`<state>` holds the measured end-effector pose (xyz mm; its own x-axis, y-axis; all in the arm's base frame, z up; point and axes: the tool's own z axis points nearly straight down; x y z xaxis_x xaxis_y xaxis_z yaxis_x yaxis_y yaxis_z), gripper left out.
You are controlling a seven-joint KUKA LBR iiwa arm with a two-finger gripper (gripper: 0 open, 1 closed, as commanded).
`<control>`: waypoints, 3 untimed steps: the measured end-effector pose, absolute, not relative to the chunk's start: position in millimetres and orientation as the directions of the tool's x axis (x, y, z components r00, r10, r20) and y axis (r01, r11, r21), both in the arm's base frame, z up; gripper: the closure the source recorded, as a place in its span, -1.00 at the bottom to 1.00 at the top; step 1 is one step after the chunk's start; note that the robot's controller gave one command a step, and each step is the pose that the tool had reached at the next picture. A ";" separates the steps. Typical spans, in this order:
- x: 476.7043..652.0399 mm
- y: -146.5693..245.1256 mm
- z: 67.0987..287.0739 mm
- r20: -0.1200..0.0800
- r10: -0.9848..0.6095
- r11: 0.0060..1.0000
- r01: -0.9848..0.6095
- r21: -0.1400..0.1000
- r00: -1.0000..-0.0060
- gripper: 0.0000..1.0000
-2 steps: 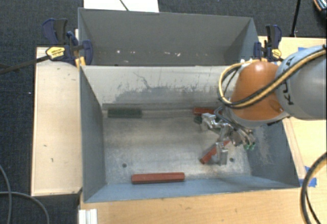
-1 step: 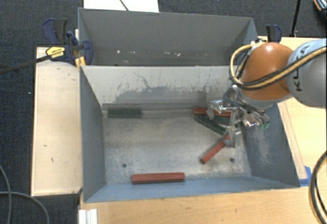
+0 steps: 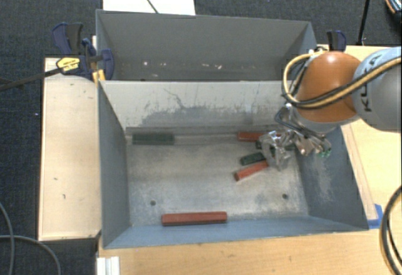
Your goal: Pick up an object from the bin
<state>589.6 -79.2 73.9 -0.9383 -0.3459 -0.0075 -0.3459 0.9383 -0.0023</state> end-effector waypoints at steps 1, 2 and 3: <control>588.6 -78.9 71.9 -0.005 -0.344 0.939 -0.344 -0.001 -0.939 -1.00; 589.5 -79.2 73.0 -0.007 -0.342 0.940 -0.342 -0.002 -0.940 1.00; 587.8 -79.1 71.0 -0.003 -0.341 0.940 -0.341 0.000 -0.940 -1.00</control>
Offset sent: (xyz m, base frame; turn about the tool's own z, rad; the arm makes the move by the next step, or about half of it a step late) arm 0.0000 0.0000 0.0000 0.0000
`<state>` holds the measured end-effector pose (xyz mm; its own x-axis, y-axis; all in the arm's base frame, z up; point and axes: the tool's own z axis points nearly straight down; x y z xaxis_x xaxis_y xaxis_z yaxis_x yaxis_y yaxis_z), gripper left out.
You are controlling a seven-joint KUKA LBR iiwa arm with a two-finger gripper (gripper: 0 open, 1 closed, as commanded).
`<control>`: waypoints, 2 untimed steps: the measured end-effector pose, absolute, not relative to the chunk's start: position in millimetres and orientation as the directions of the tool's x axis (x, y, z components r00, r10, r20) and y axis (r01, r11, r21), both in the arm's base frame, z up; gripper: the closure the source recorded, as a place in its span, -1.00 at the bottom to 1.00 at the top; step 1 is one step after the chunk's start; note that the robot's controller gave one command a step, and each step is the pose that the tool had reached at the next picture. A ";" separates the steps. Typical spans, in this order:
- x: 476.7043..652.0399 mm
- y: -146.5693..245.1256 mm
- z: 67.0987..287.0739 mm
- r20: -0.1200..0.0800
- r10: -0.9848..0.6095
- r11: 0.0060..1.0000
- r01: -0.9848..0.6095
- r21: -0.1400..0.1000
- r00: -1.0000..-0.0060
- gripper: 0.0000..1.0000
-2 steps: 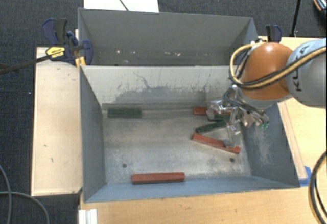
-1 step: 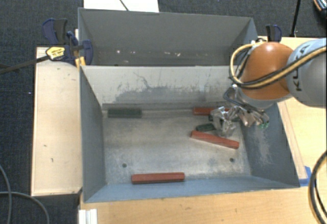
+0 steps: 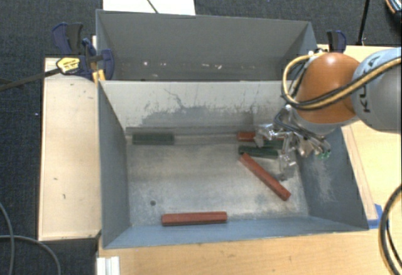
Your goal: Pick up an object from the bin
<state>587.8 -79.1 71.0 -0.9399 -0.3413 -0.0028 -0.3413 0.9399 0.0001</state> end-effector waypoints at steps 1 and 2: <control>589.0 -78.9 72.4 -0.006 -0.339 0.941 -0.339 -0.001 -0.941 1.00; 587.7 -79.2 70.9 -0.002 -0.340 0.940 -0.340 0.000 -0.940 -1.00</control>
Offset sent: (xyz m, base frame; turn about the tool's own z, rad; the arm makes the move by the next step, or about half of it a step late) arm 0.0000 0.0000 0.0000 0.0000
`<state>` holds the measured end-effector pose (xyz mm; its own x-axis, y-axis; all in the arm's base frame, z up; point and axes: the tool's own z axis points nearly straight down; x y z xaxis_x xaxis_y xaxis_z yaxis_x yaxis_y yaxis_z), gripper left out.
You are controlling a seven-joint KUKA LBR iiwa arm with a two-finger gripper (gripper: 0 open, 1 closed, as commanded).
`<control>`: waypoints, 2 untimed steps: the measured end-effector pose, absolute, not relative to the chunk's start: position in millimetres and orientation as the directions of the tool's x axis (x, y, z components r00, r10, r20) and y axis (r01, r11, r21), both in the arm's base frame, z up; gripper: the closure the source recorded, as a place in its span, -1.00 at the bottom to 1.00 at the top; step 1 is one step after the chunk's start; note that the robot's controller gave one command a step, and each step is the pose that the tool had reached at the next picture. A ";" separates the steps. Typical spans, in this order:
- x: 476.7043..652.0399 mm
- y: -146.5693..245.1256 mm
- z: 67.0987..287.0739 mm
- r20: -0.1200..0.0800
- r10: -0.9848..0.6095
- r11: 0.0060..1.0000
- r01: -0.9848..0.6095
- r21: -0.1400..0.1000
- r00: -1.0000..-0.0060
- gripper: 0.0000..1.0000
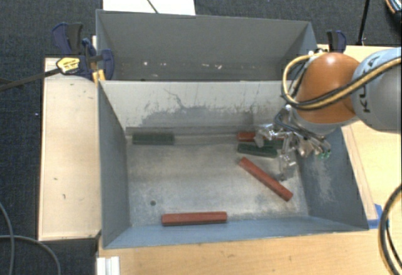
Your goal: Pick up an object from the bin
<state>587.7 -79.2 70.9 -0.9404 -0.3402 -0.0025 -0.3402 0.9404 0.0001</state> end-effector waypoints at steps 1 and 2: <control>590.0 -13.7 70.9 -0.001 -0.357 0.934 -0.357 0.003 -0.934 -1.00; 565.7 18.5 73.6 0.001 -0.866 0.499 -0.866 0.003 -0.499 -1.00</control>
Offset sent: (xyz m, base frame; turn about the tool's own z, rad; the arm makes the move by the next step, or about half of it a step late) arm 0.0014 0.0609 -0.0009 -0.0134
